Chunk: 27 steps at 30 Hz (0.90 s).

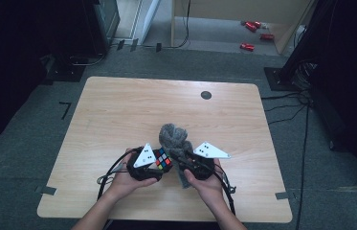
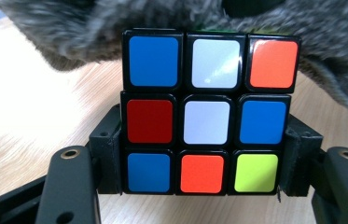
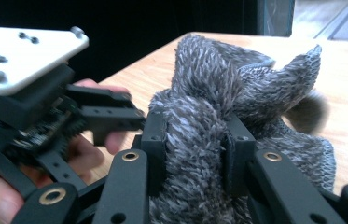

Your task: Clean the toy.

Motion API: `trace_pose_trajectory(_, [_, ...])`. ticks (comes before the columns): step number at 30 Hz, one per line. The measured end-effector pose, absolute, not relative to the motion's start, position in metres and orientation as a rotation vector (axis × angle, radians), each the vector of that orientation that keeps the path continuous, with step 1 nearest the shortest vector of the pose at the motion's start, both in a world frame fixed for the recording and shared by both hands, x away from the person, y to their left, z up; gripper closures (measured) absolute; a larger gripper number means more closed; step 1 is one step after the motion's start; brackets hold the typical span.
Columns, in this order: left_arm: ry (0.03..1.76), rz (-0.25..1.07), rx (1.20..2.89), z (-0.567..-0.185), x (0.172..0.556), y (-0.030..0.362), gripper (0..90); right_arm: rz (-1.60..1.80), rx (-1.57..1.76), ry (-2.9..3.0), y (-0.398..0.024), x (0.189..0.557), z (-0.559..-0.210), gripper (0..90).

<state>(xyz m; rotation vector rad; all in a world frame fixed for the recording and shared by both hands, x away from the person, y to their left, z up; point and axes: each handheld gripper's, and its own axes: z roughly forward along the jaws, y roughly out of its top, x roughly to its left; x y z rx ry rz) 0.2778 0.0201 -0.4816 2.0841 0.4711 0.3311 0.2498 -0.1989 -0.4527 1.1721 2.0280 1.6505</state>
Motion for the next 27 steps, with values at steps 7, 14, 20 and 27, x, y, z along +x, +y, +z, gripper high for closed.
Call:
trace_pose_trajectory(7, [0.470, 0.345, 2.095, -0.480, 0.277, 0.021, 34.7, 1.656, 1.223, 2.022, -0.206, 0.254, -0.456, 68.0])
trace_pose_trajectory(14, [0.493, 0.325, 2.067, -0.485, 0.279, 0.014, 34.8, 1.705, 1.121, 2.055, -0.195, 0.252, -0.448, 68.1])
trace_pose_trajectory(20, [0.513, 0.311, 2.054, -0.488, 0.284, 0.016, 34.8, 1.687, 1.173, 2.019, -0.207, 0.261, -0.460, 67.7])
trace_pose_trajectory(27, [0.499, 0.286, 2.044, -0.488, 0.281, 0.006, 34.8, 1.672, 1.079, 2.070, -0.194, 0.256, -0.445, 68.3])
